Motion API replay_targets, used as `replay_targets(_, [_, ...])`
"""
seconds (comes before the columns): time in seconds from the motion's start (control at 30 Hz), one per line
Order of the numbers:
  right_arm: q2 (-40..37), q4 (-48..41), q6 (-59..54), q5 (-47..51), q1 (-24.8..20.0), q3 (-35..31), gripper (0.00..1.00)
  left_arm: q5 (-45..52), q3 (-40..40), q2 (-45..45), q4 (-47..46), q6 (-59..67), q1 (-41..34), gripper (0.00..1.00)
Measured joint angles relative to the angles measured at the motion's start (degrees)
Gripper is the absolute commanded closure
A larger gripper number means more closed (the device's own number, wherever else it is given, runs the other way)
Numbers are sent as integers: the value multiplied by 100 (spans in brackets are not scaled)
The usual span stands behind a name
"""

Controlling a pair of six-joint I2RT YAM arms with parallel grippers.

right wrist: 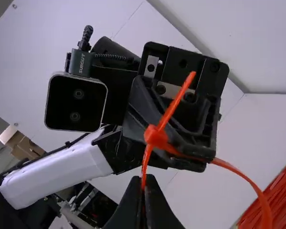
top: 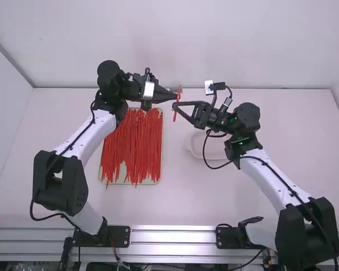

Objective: Fasten the cable tie

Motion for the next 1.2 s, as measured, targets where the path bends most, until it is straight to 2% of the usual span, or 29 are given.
replay_targets(0.27, [42, 398, 63, -7, -7, 0, 100, -11, 2, 0, 872, -310, -26, 99])
replay_targets(0.5, [520, 1657, 651, -197, -122, 0, 100, -131, -9, 0, 975, -658, -55, 99])
replay_targets(0.73, [1084, 2739, 1421, -389, -208, -22, 100, -367, -396, 2, 1478, -704, -57, 99])
replay_targets(0.97, [1163, 2881, 1757, -505, -227, -55, 100, -490, -669, 2, 1950, -776, -57, 99])
replay_targets(1.2, [1161, 2833, 1893, -577, -232, -13, 100, -511, -776, 2, 1932, -778, -50, 99])
